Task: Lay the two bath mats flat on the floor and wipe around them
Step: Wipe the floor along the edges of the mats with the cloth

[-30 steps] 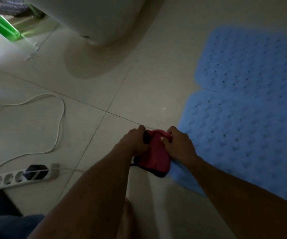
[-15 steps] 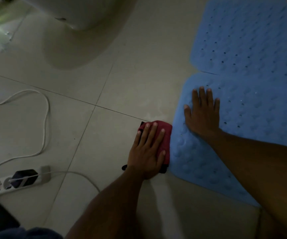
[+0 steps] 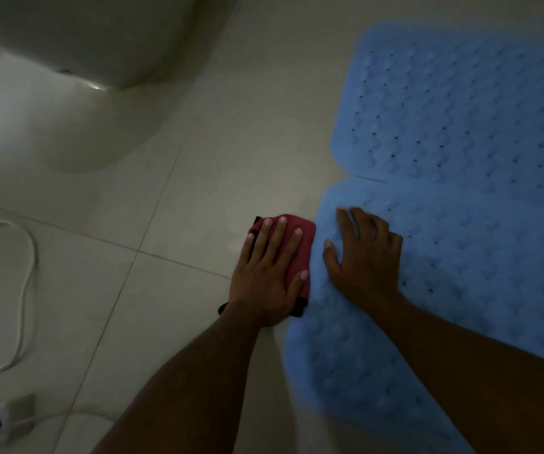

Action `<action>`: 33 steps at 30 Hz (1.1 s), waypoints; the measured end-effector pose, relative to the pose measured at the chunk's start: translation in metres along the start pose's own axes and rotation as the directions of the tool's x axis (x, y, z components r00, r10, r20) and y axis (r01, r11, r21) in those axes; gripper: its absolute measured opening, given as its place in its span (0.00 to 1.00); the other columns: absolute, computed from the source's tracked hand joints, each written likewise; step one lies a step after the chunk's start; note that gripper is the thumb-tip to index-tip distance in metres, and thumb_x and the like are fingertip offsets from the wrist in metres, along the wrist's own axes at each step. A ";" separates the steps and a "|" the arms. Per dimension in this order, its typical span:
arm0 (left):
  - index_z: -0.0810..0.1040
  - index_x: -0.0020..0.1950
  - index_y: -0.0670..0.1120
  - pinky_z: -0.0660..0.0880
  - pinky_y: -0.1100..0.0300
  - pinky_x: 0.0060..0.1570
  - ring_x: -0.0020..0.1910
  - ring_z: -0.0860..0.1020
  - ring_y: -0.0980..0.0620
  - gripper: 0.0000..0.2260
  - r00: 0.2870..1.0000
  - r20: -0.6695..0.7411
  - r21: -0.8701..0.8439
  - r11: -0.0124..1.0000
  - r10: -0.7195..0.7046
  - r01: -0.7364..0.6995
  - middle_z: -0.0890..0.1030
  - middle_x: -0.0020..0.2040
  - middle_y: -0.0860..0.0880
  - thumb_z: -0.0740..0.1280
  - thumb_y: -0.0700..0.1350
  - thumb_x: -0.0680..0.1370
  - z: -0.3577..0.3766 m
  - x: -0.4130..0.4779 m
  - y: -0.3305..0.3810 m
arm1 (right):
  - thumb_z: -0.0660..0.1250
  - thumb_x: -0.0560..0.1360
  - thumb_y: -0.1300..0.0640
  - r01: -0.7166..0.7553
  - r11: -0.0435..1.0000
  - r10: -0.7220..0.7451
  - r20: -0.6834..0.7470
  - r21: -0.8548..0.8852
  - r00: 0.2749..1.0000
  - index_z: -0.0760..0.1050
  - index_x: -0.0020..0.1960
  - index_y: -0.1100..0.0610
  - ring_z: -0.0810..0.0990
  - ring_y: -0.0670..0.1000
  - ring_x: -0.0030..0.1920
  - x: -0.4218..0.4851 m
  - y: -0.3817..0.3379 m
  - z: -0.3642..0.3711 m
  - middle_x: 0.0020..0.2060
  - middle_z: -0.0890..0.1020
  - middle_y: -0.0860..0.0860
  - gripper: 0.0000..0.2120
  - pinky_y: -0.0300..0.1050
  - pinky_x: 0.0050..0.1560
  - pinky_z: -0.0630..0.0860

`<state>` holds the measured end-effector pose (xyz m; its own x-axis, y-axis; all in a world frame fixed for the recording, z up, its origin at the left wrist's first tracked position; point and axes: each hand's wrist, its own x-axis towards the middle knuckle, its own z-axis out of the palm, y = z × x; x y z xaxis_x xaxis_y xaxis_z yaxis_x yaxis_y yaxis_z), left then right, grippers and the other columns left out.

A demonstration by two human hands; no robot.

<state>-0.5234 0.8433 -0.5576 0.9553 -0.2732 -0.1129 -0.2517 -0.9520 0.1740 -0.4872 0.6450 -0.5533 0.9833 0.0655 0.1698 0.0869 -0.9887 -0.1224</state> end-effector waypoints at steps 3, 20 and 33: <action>0.52 0.84 0.51 0.45 0.46 0.79 0.83 0.45 0.45 0.32 1.000 -0.012 0.012 1.000 0.003 -0.003 0.50 0.84 0.46 0.52 0.62 0.81 -0.002 0.020 -0.004 | 0.60 0.76 0.44 0.019 1.000 -0.019 -0.023 0.015 1.000 0.72 0.72 0.52 0.73 0.58 0.64 0.006 0.006 -0.001 0.68 0.75 0.51 0.26 0.55 0.56 0.68; 0.50 0.84 0.51 0.39 0.49 0.79 0.82 0.42 0.46 0.33 0.999 -0.047 0.036 0.999 -0.011 0.012 0.47 0.84 0.46 0.48 0.63 0.82 -0.013 0.087 -0.003 | 0.65 0.73 0.43 -0.014 0.999 0.011 0.057 0.046 0.998 0.71 0.72 0.52 0.71 0.59 0.69 0.009 0.006 -0.004 0.68 0.74 0.53 0.29 0.58 0.60 0.67; 0.45 0.84 0.52 0.39 0.47 0.79 0.82 0.38 0.47 0.33 1.000 0.006 0.015 1.000 -0.007 0.007 0.42 0.84 0.47 0.45 0.64 0.81 -0.015 0.090 -0.004 | 0.64 0.72 0.44 0.034 0.999 -0.036 0.066 0.037 0.997 0.77 0.63 0.54 0.73 0.62 0.64 0.025 0.008 -0.004 0.65 0.77 0.53 0.22 0.55 0.50 0.67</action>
<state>-0.4341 0.8246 -0.5539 0.9560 -0.2675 -0.1201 -0.2475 -0.9558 0.1587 -0.4630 0.6377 -0.5460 0.9879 0.1101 0.1095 0.1261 -0.9802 -0.1527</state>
